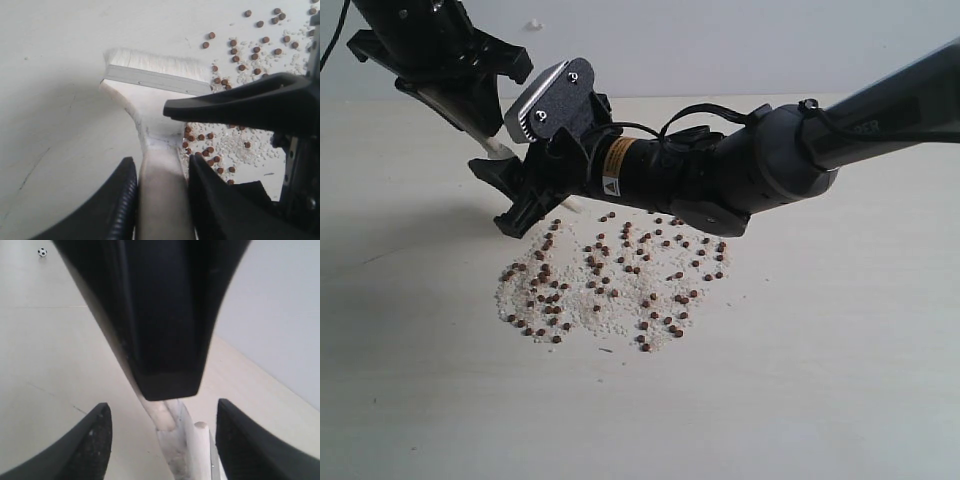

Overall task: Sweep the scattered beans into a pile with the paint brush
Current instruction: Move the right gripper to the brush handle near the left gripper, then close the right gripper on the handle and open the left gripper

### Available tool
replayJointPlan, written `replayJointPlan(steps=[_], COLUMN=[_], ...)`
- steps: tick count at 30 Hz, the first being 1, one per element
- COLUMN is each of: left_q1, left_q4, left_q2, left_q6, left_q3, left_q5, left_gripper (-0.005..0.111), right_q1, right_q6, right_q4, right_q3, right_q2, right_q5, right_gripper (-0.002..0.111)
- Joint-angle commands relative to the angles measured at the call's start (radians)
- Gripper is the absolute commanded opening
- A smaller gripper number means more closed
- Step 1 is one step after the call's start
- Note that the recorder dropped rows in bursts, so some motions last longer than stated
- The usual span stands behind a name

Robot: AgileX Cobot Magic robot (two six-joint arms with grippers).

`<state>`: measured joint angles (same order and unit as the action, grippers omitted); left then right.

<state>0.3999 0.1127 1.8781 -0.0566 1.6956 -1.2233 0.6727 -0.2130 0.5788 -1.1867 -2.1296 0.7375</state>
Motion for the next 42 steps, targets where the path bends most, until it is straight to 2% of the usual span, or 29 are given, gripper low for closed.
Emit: replayJointPlan(steps=[1, 19, 22, 30, 34, 42], left_q1=[-0.003, -0.003, -0.003, -0.003, -0.003, -0.003], left_q4=[-0.003, 0.001, -0.012, -0.028, -0.028, -0.028], left_q2=[-0.005, -0.005, -0.005, -0.005, -0.005, -0.005], left_q6=[0.008, 0.008, 0.008, 0.008, 0.008, 0.004], left_q3=[0.009, 0.009, 0.009, 0.009, 0.009, 0.009], left_q5=[0.009, 0.010, 0.006, 0.008, 0.008, 0.010], left_gripper=[0.000, 0.000, 0.000, 0.000, 0.000, 0.000], right_q1=[0.001, 0.001, 0.001, 0.001, 0.001, 0.001], right_q6=[0.009, 0.026, 0.026, 0.026, 0.028, 0.028], right_q4=[-0.006, -0.027, -0.033, -0.031, -0.028, -0.028], right_q3=[-0.007, -0.038, -0.038, -0.038, -0.038, -0.038], right_q2=[0.000, -0.044, -0.044, -0.044, -0.044, -0.044], right_q5=[0.012, 0.017, 0.024, 0.044, 0.056, 0.072], right_gripper=[0.055, 0.054, 0.048, 0.014, 0.002, 0.000])
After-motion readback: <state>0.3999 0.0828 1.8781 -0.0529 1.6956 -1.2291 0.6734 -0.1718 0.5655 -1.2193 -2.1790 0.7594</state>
